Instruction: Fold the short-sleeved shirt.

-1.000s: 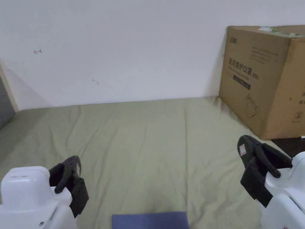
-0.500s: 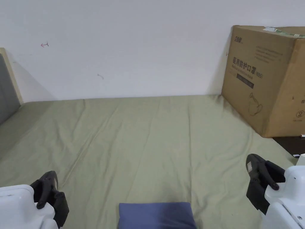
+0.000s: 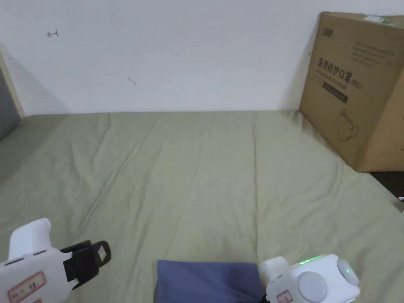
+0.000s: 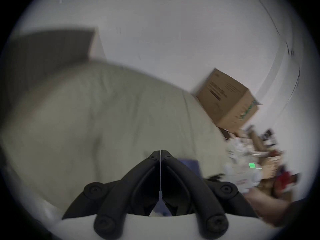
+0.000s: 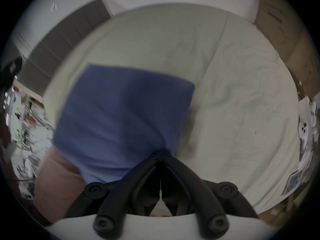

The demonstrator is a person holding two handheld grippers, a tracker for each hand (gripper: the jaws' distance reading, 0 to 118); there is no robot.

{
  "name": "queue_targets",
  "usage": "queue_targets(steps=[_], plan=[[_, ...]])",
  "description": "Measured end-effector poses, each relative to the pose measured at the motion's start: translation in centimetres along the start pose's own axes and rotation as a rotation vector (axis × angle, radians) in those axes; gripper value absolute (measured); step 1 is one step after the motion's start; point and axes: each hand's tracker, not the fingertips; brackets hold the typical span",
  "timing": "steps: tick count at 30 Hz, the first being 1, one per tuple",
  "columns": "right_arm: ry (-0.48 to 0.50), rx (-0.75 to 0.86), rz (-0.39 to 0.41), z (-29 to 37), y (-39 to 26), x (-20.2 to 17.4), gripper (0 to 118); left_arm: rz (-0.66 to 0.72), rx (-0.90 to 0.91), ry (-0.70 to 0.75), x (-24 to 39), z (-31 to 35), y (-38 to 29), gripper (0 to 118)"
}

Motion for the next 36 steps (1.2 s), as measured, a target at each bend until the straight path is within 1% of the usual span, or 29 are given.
queue_targets(steps=[1, 2, 3, 6, 7, 8, 9, 10, 13, 14, 15, 17, 18, 19, 20, 21, 22, 23, 24, 25, 26, 27, 28, 30, 32, 35, 36], plan=[[0.018, -0.013, 0.007, -0.6, 0.1, 0.1, 0, 0.095, -0.087, -0.095, -1.8, -1.6, 0.2, 4], [0.061, 0.020, -0.017, -0.6, 0.1, 0.1, 0, 0.167, -0.146, -0.163, -3.4, -2.9, 0.2, 12], [0.061, 0.028, -0.025, -0.6, 0.2, 0.2, 0, 0.227, -0.194, -0.188, -4.8, -4.2, 0.1, 22], [0.067, 0.023, -0.026, -0.9, 0.1, 0.3, 0, 0.376, -0.277, -0.266, -8.8, -7.8, -0.6, 41], [0.073, 0.023, -0.023, -0.9, 0.1, 0.4, 0, 0.403, -0.312, -0.309, -9.3, -8.9, -1.1, 65], [0.081, 0.023, -0.028, -0.9, 0.0, 0.6, 0, 0.419, -0.352, -0.343, -10.0, -10.2, -1.5, 93], [0.090, 0.022, -0.038, -1.0, 0.0, 0.7, 0, 0.426, -0.387, -0.388, -10.6, -11.4, -1.9, 104], [0.102, 0.022, -0.059, -1.1, 0.0, 0.9, 0, 0.433, -0.424, -0.430, -11.2, -12.7, -2.5, 107], [0.118, 0.026, -0.098, -1.2, -0.1, 1.2, 0, 0.511, -0.509, -0.478, -11.4, -16.5, -4.8, 108], [0.120, 0.028, -0.100, -1.2, -0.2, 1.2, 0, 0.549, -0.554, -0.500, -11.0, -18.1, -5.8, 108], [0.121, 0.029, -0.100, -1.1, -0.2, 1.2, 0, 0.556, -0.607, -0.535, -11.5, -20.0, -6.3, 108], [0.122, 0.026, -0.099, -1.1, -0.1, 1.1, 0, 0.514, -0.632, -0.658, -9.7, -22.0, -7.6, 108], [0.122, 0.025, -0.097, -1.1, -0.1, 1.1, 0, 0.502, -0.629, -0.687, -9.0, -22.6, -7.8, 108], [0.123, 0.023, -0.096, -1.1, -0.1, 1.2, 0, 0.502, -0.639, -0.683, -8.4, -23.5, -7.9, 107], [0.126, 0.022, -0.096, -1.1, -0.1, 1.2, 0, 0.517, -0.626, -0.649, -8.2, -23.8, -8.0, 94], [0.132, 0.022, -0.101, -1.1, -0.2, 1.4, 0, 0.534, -0.584, -0.568, -8.3, -23.8, -8.1, 63], [0.139, 0.025, -0.108, -1.1, -0.3, 1.5, 0, 0.487, -0.576, -0.445, -8.2, -24.0, -8.0, 19], [0.149, 0.031, -0.119, -1.1, -0.4, 1.7, 0, 0.388, -0.600, -0.298, -7.7, -23.9, -8.3, 17], [0.156, 0.034, -0.131, -1.1, -0.4, 1.9, 0, 0.438, -0.573, -0.421, -7.7, -23.3, -8.4, 17], [0.160, 0.038, -0.139, -0.9, -0.5, 1.9, 0, 0.413, -0.555, -0.415, -7.2, -22.6, -7.7, 17], [0.161, 0.054, -0.140, -0.4, -0.7, 1.8, 0, 0.339, -0.543, -0.374, -6.3, -21.8, -7.0, 17], [0.161, 0.096, -0.129, 0.2, -0.9, 1.6, 0, 0.303, -0.533, -0.369, -5.7, -20.8, -6.3, 17], [0.165, 0.136, -0.122, 0.9, -1.1, 1.4, 0, 0.295, -0.523, -0.382, -5.6, -19.8, -5.4, 17], [0.178, 0.184, -0.129, 2.5, -1.6, 0.8, 0, 0.227, -0.494, -0.361, -6.0, -17.0, -2.5, 17], [0.189, 0.198, -0.142, 3.9, -1.9, 0.3, 0, 0.111, -0.476, -0.255, -6.8, -13.7, 0.9, 17], [0.197, 0.225, -0.146, 5.6, -2.6, -0.6, 0, 0.051, -0.477, -0.076, -11.0, -8.8, 6.1, 17], [0.192, 0.234, -0.146, 6.1, -2.8, -1.0, 0, 0.036, -0.476, 0.011, -12.7, -7.1, 7.6, 17]])
